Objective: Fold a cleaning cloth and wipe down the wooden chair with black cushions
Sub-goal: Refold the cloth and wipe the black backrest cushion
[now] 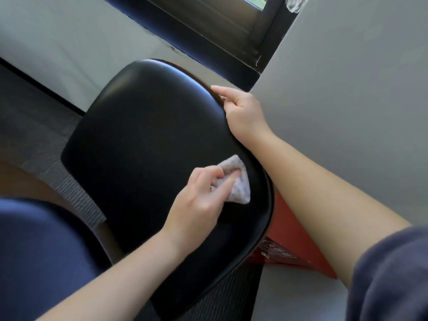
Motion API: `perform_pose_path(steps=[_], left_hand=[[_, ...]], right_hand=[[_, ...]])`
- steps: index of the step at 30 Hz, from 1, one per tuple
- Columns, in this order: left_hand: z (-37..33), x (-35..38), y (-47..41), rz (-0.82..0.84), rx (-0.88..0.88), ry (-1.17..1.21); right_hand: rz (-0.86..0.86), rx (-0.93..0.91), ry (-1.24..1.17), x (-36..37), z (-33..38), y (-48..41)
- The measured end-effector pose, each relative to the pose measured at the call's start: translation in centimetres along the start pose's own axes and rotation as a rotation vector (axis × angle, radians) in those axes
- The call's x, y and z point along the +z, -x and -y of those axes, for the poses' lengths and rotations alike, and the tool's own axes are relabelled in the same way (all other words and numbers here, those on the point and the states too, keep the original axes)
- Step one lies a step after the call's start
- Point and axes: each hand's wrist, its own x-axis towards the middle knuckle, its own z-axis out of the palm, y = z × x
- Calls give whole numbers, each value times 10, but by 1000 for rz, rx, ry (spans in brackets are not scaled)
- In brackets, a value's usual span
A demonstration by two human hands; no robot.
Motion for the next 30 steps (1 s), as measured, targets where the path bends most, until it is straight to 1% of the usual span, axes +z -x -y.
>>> perform_pose_path(steps=[2, 3, 5, 7, 8, 9, 11, 14, 16, 18, 19, 20, 21, 22, 26, 28, 30], left_hand=[[4, 4, 15, 14, 222, -59], [9, 4, 17, 21, 285, -82], [20, 1, 14, 3, 362, -141], [32, -4, 5, -23, 373, -195], [40, -6, -3, -40, 333, -204], [49, -11, -11, -66, 242, -191], [76, -26, -31, -156, 6, -198], [125, -41, -48, -269, -242, -257], [150, -48, -56, -360, -448, -259], [166, -55, -64, -473, -674, -211], [166, -59, -65, -476, -755, -212], [163, -61, -65, -462, -784, -218], [157, -59, -63, -443, -752, -184], [150, -54, -58, -413, -671, -160], [102, -24, -26, -226, -293, -100], [65, -15, -12, -108, -173, -3], [32, -6, 4, 38, -97, 41]], right_hand=[[1, 11, 2, 0, 2, 1], [-6, 13, 7, 0, 2, 2], [-8, 15, 13, -1, 2, 2], [-9, 17, 16, 0, 2, 2], [-9, 18, 15, 0, 2, 1], [-10, 21, 12, 0, 2, 1], [-17, 29, 12, 0, 2, 1], [-23, 36, 1, 0, 2, 0], [-24, 40, -10, 1, 2, 0], [-27, 42, -23, 1, 0, 0], [-27, 41, -28, 1, 0, 0], [-28, 38, -31, 1, 0, -1], [-32, 36, -31, 1, -1, -1], [-37, 32, -30, 0, -1, -1], [-47, 28, -26, 3, -5, -4], [-60, 29, -36, 3, -7, -5], [-47, 36, -35, 3, -7, -5]])
